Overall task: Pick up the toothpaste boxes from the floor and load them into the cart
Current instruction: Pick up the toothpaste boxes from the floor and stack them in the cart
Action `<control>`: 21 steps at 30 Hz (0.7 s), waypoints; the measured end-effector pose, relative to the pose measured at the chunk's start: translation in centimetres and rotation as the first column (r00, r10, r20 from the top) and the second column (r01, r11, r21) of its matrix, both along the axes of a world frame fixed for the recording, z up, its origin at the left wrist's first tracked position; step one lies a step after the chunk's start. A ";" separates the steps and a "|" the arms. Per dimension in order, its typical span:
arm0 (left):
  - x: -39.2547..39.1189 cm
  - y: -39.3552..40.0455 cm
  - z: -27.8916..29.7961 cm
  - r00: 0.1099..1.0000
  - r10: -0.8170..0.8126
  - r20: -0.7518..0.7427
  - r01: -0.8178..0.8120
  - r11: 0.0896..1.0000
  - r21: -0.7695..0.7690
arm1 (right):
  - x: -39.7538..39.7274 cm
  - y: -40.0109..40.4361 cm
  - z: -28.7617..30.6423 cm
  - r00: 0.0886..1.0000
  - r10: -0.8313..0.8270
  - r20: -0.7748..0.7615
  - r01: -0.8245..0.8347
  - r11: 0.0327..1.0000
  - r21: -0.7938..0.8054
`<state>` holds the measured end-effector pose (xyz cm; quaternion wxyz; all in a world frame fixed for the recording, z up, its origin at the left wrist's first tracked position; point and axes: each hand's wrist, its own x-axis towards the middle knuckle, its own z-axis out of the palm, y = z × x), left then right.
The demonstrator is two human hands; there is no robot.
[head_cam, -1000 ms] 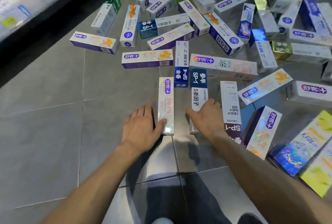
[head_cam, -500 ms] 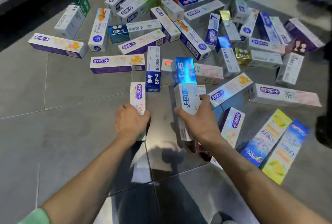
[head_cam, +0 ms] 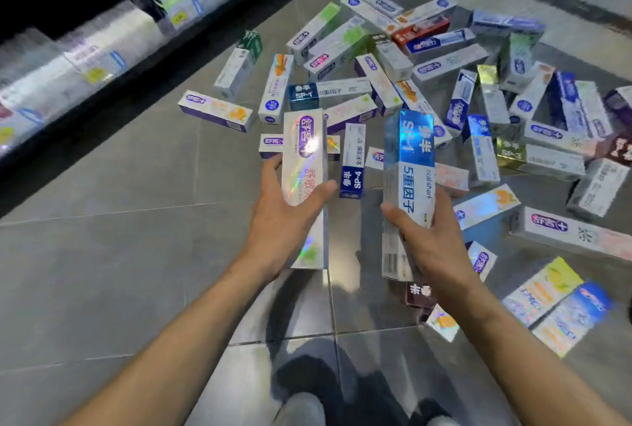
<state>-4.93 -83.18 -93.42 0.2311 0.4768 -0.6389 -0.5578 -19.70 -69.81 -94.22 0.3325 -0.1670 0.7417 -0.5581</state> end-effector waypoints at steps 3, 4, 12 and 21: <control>2.7 -0.3 10.4 0.998 0.029 -0.061 -0.029 1.000 0.001 | 1.2 -1.0 10.6 0.995 0.098 0.035 -0.096 0.995 -0.041; 3.5 -0.2 14.6 0.996 0.051 -0.073 -0.051 0.999 -0.004 | 1.6 -1.3 14.7 0.989 0.137 0.045 -0.135 0.989 -0.053; 10.1 3.0 51.8 0.941 0.293 -0.169 -0.293 0.956 0.027 | 5.8 -3.3 52.3 0.915 0.404 -0.010 -0.401 0.903 -0.155; 20.1 13.0 75.7 0.715 0.629 -0.306 -0.674 0.736 -0.060 | 15.1 -1.8 76.2 0.709 0.698 -0.098 -0.698 0.676 -0.237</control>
